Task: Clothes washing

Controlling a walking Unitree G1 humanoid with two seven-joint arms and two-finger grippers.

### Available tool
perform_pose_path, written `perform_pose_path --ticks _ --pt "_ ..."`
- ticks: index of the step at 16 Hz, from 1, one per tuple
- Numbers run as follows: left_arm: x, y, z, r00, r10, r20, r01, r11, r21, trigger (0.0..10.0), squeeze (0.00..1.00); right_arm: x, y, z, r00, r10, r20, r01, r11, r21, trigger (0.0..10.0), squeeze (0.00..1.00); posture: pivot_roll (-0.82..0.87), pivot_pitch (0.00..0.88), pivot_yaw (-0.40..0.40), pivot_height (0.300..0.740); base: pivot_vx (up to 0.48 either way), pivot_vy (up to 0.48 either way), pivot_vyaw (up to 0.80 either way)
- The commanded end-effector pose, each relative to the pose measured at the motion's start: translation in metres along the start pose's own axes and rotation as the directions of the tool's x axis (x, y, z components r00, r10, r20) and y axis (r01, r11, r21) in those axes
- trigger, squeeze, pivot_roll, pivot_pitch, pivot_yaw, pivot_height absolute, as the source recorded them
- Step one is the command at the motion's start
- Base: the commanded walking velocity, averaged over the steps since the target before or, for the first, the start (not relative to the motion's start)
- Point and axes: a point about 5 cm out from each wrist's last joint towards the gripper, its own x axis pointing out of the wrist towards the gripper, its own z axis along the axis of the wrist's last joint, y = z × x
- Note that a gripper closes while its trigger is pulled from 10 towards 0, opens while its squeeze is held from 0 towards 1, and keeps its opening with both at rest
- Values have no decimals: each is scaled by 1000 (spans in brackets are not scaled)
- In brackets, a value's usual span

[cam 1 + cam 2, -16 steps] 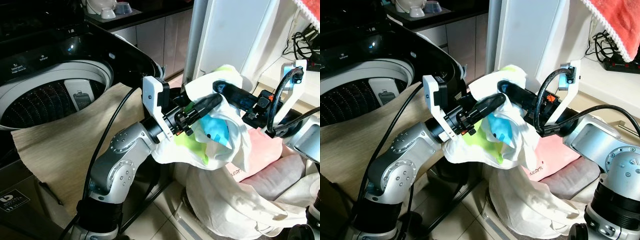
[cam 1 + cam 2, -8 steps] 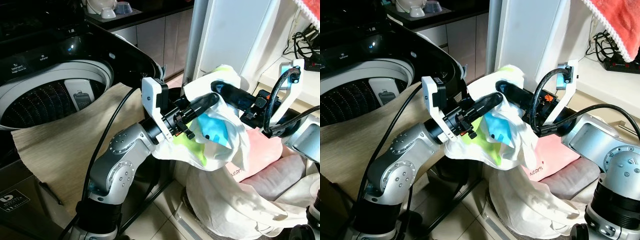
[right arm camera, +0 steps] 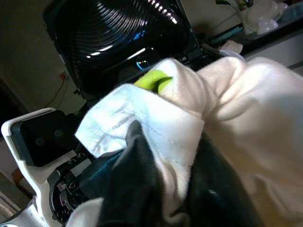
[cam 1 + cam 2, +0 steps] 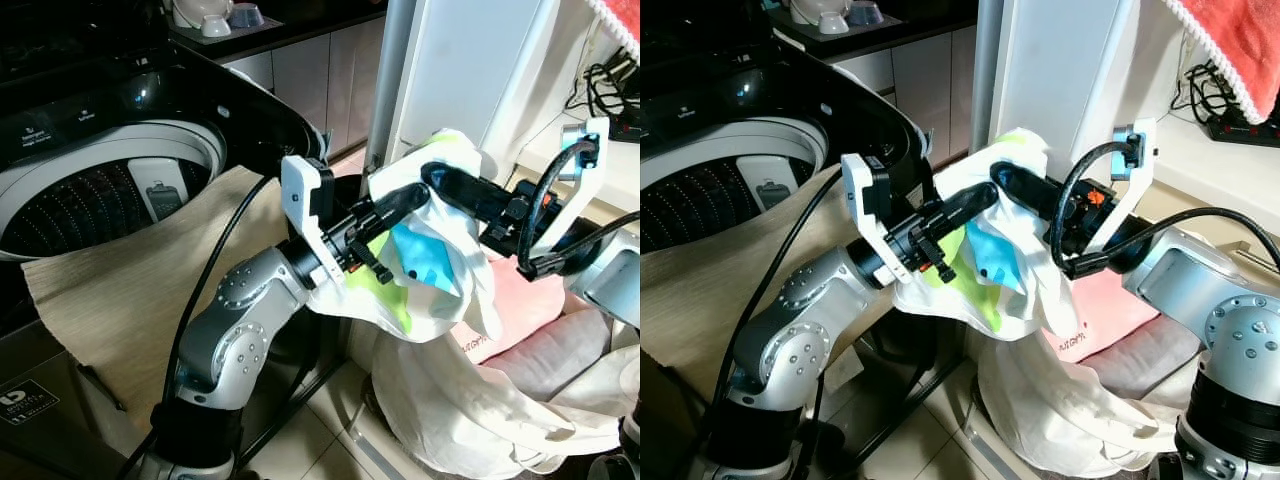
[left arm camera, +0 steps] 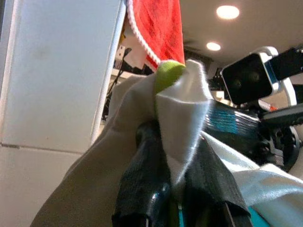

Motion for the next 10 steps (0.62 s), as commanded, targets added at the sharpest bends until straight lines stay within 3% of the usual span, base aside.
perform_pose_path --ticks 1,2,3,4,6,7,8,9,10 --pt "4 7 21 997 22 79 -25 999 37 0 0 4 5 0 999 41 -11 -41 999 -7 10000 1000 -164 0 3 740 0 0 0" --pt "4 11 28 995 40 93 -45 998 53 0 0 4 5 1 999 31 -9 -31 999 -20 10000 1000 -164 0 3 740 0 0 0" --pt "3 24 47 984 96 147 -110 989 96 0 0 4 4 1 1000 8 -12 -8 999 -35 10000 1000 -162 0 1 740 0 0 0" --pt "1 36 68 970 135 202 -165 976 141 0 0 5 4 2 1000 5 -14 -5 999 -48 10000 0 -162 0 2 740 0 0 0" --pt "-6 58 105 933 209 292 -283 929 239 0 0 5 6 1 1000 19 -20 -21 998 -67 10000 0 -159 0 3 740 0 0 0" --pt "-14 76 138 884 302 357 -422 845 330 0 0 5 9 0 999 32 -29 -34 996 -86 10000 0 -157 0 6 740 0 0 0" --pt "-20 86 155 847 363 388 -508 767 392 0 0 6 11 -1 999 35 -34 -38 995 -96 10000 0 -157 0 6 740 0 0 0" --pt "-39 112 186 725 552 412 -682 487 546 0 0 9 14 -3 998 33 -45 -39 991 -126 10000 0 -152 0 11 740 0 0 0" --pt "-48 121 195 666 613 424 -719 378 583 0 0 11 15 -4 998 32 -47 -38 990 -136 10000 0 -151 0 11 740 0 0 0"
